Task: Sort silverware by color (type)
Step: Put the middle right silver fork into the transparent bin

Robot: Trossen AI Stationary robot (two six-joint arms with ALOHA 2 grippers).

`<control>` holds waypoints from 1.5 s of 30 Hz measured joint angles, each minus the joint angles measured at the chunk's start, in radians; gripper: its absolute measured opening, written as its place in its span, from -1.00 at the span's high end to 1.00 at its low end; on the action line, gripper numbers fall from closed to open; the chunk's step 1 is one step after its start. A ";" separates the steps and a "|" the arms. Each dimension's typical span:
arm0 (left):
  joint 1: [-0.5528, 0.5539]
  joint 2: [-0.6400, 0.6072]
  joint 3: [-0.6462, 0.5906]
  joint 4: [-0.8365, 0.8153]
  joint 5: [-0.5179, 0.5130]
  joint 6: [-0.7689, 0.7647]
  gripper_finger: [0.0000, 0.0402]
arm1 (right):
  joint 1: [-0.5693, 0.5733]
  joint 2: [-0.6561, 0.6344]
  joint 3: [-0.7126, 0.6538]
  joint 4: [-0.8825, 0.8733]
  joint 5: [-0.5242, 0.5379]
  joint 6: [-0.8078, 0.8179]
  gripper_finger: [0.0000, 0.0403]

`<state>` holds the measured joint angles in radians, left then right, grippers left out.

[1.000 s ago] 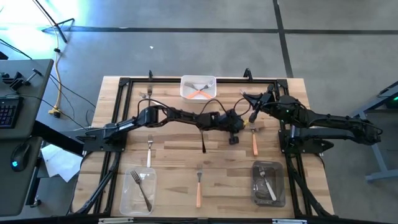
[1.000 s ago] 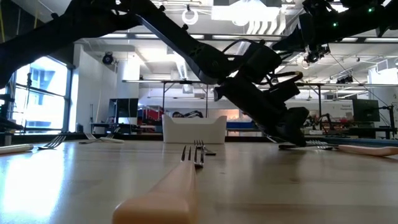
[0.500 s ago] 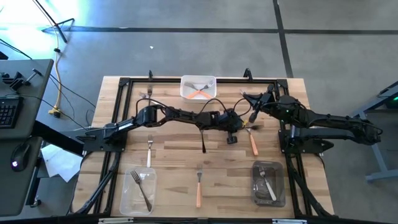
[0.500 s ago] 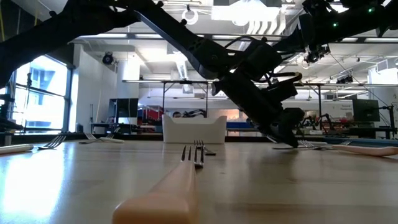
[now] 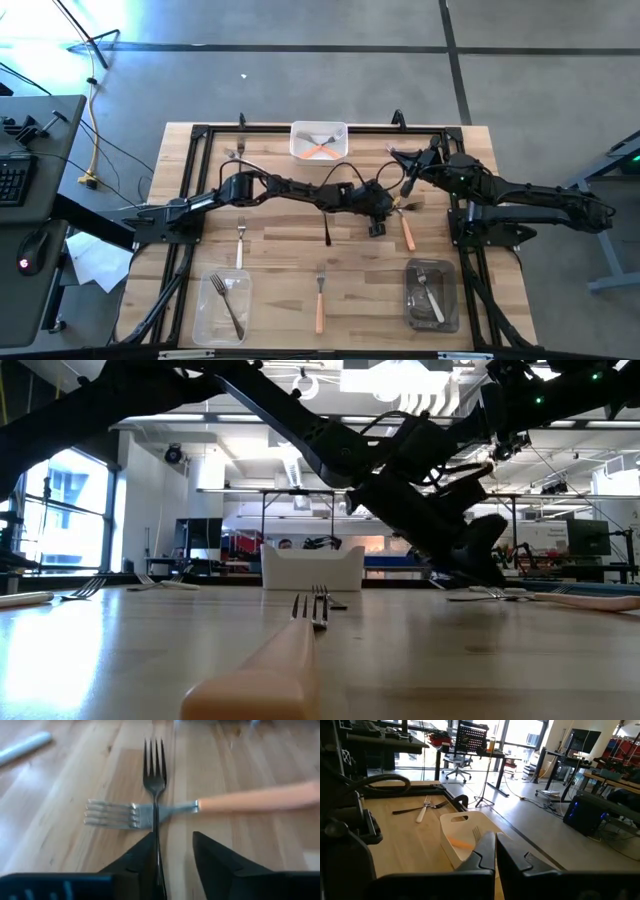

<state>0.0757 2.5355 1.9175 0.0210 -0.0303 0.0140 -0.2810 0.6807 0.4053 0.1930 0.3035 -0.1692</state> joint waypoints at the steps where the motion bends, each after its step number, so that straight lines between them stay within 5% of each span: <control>1: 0.002 0.000 0.000 0.011 0.000 -0.007 0.34 | 0.000 0.000 0.000 0.000 0.000 0.000 1.00; 15: 0.028 0.037 0.001 0.036 0.072 -0.008 0.32 | 0.000 0.000 0.000 0.003 -0.001 -0.005 1.00; 21: 0.026 0.059 0.006 0.049 0.018 -0.009 0.32 | 0.000 0.000 0.000 0.003 -0.005 -0.004 1.00; 31: 0.031 0.061 0.008 -0.015 0.023 0.024 0.93 | 0.000 0.000 0.000 0.003 -0.005 -0.007 1.00; 45: 0.021 0.014 0.003 -0.128 -0.022 0.061 0.98 | 0.000 -0.001 0.000 -0.011 -0.004 -0.013 1.00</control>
<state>0.0967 2.5498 1.9205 -0.1070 -0.0526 0.0754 -0.2806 0.6796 0.4051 0.1823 0.2996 -0.1818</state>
